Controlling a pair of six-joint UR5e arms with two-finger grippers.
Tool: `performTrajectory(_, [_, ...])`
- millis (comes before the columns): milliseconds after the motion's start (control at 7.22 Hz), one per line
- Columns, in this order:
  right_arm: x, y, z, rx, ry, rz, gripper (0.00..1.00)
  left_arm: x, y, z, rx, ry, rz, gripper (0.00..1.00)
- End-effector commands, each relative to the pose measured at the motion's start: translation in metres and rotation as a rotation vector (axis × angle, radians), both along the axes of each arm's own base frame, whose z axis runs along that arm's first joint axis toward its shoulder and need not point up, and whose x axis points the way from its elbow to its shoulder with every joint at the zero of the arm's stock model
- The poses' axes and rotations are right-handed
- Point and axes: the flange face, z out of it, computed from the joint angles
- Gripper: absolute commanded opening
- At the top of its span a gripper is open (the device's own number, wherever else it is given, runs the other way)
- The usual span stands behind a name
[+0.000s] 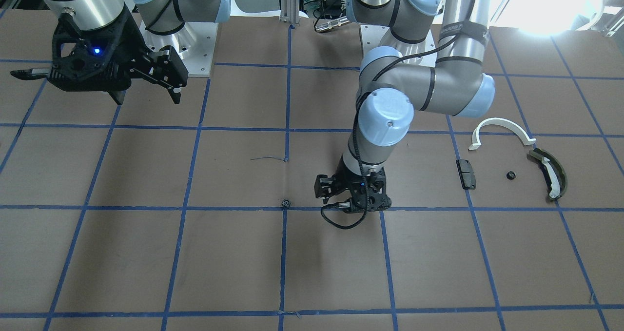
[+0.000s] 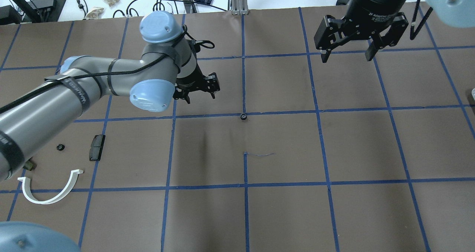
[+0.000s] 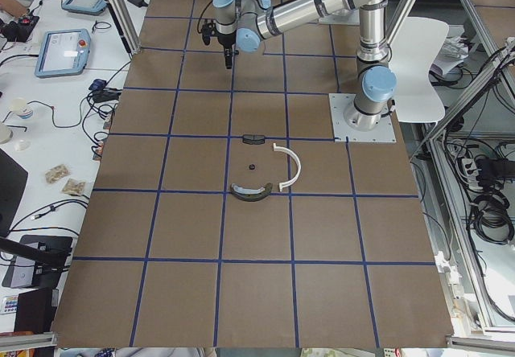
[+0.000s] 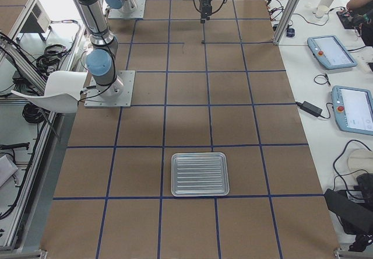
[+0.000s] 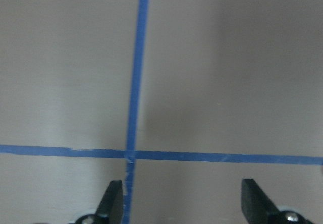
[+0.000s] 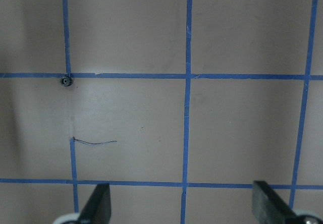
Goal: Place bearing gear from tray to pile
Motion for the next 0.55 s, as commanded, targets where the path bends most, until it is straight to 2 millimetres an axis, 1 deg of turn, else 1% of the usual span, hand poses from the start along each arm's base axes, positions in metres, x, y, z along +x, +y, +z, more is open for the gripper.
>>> performTrajectory(0, [-0.001,0.001,-0.001,0.000,0.002,0.001,1.00,-0.072,0.009,-0.036,0.010,0.001,-0.004,0.82])
performTrajectory(139, [-0.001,0.002,0.000,0.000,0.002,-0.001,1.00,-0.082,0.012,-0.042,0.014,0.003,-0.016,0.83])
performTrajectory(277, [-0.001,0.001,-0.001,0.000,-0.001,-0.001,1.00,-0.088,0.014,-0.047,0.021,0.004,-0.021,0.82])
performTrajectory(416, [-0.001,0.001,-0.001,0.000,0.001,0.001,1.00,-0.093,0.018,-0.047,0.020,0.000,-0.032,0.79])
